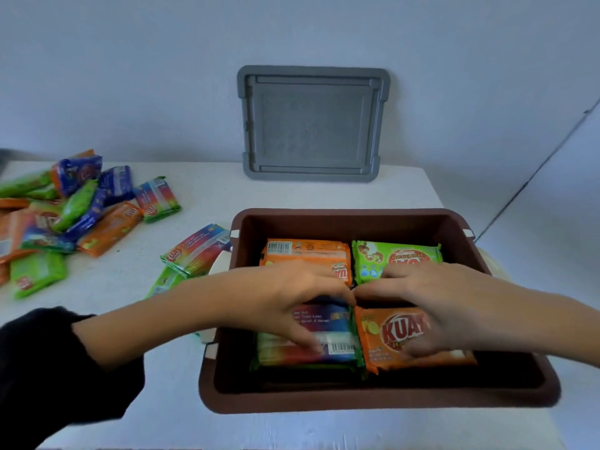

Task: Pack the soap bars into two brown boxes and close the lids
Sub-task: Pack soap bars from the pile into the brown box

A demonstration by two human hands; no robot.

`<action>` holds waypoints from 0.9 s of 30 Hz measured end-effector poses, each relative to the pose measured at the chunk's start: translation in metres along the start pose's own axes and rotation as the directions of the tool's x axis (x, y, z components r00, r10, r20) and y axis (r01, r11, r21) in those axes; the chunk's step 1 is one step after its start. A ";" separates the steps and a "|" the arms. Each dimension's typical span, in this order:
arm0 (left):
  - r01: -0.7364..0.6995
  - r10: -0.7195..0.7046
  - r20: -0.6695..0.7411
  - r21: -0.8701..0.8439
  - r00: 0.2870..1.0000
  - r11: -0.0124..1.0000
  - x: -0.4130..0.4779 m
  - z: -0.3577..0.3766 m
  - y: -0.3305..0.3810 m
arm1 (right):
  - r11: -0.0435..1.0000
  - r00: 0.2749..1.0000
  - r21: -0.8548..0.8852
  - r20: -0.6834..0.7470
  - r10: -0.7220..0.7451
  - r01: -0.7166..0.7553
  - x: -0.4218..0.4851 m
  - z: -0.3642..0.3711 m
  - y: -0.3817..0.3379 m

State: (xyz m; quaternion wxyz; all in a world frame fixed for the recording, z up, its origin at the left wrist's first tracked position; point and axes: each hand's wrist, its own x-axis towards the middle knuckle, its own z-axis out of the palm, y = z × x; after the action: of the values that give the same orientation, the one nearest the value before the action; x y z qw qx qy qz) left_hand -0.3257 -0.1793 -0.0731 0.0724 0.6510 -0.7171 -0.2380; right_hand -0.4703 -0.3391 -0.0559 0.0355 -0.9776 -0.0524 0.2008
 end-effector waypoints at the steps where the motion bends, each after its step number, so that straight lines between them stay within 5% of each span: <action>1: -0.005 0.004 -0.068 -0.021 0.998 1.000 -0.005 -0.009 -0.001 | 1.000 0.999 0.019 -0.037 -0.006 0.006 0.003 -0.007 -0.001; 8: 0.160 -0.170 -0.494 -0.062 0.853 0.985 -0.072 -0.057 -0.032 | 0.987 0.948 0.120 -0.309 -0.069 0.111 0.052 -0.058 -0.016; 14: 0.468 -0.482 -0.698 -0.233 0.530 0.852 -0.154 -0.062 -0.086 | 0.960 0.866 0.148 -0.481 -0.140 0.237 0.135 -0.096 -0.051; 21: 0.687 -0.775 -0.625 -0.525 0.090 0.503 -0.233 -0.038 -0.161 | 0.951 0.860 0.150 -0.482 -0.167 0.269 0.251 -0.117 -0.089; 24: 0.772 -0.859 -0.511 -0.558 -0.032 0.304 -0.251 -0.013 -0.195 | 0.967 0.877 0.109 -0.453 -0.159 0.231 0.303 -0.111 -0.103; 27: 0.778 -0.934 -0.349 -0.606 -0.073 0.166 -0.253 0.019 -0.219 | 0.982 0.912 0.062 -0.384 -0.141 0.178 0.350 -0.100 -0.112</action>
State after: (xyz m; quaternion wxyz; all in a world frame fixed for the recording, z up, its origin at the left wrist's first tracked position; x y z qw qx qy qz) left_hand -0.1006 0.0615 -0.1332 0.2267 0.9727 -0.0156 -0.0477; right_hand -0.1205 -0.1923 -0.0907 0.1080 -0.9875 -0.1148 0.0072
